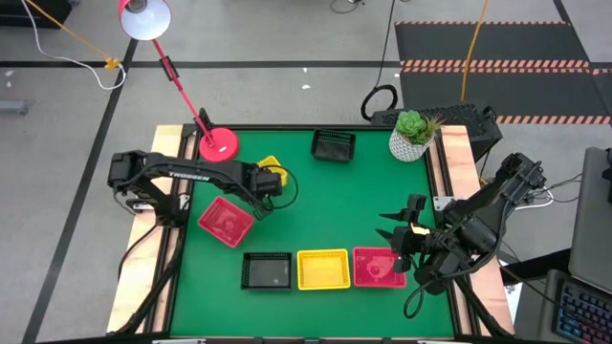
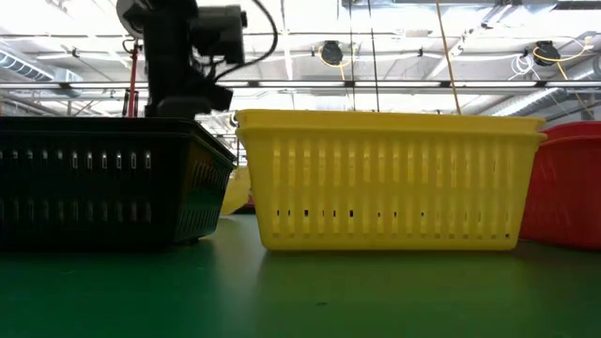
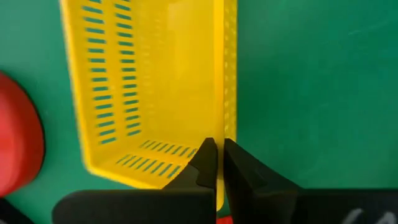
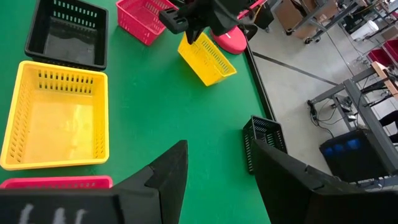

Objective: Stack baskets by color
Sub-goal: Stack the top yellow bin on top of the bottom yellow bin

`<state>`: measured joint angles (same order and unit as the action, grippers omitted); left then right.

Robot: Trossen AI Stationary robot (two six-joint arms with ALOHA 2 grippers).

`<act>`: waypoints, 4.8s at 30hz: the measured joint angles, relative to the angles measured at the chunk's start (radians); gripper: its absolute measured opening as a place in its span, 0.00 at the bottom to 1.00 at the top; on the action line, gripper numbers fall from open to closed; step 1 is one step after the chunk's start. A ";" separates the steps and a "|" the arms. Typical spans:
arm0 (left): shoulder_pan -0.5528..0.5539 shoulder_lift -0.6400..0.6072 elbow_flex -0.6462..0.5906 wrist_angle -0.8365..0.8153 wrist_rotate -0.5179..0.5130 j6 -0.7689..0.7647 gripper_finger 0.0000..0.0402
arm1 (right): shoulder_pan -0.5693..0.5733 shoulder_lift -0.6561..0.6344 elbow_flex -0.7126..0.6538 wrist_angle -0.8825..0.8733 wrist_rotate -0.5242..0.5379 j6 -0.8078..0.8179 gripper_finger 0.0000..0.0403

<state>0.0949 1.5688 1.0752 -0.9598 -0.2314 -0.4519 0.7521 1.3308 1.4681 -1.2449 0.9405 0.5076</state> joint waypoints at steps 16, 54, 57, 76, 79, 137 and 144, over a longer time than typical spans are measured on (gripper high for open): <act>-0.284 0.000 0.332 -0.061 -0.091 0.005 0.02 | 0.000 0.000 0.000 -0.001 -0.004 0.002 0.42; -0.594 0.357 1.087 -0.342 -0.201 0.032 0.02 | 0.000 -0.032 0.000 -0.111 -0.030 0.051 0.42; -0.610 0.415 1.178 -0.381 -0.206 0.044 0.02 | 0.002 -0.048 0.000 -0.151 -0.031 0.107 0.42; -0.659 0.544 1.264 -0.443 -0.253 -0.038 0.02 | 0.003 -0.067 0.000 -0.215 -0.034 0.211 0.42; -0.676 0.574 1.264 -0.438 -0.252 -0.069 0.02 | 0.003 -0.067 0.000 -0.215 -0.033 0.211 0.42; -0.724 0.795 1.250 -0.382 -0.283 -0.212 0.02 | 0.003 -0.066 0.000 -0.203 -0.027 0.207 0.42; -0.719 0.795 1.250 -0.452 -0.263 -0.215 0.02 | 0.003 -0.066 0.000 -0.204 -0.027 0.207 0.42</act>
<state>-0.6241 2.3638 2.3249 -1.4117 -0.4942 -0.6664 0.7547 1.2644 1.4677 -1.4485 0.9138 0.7143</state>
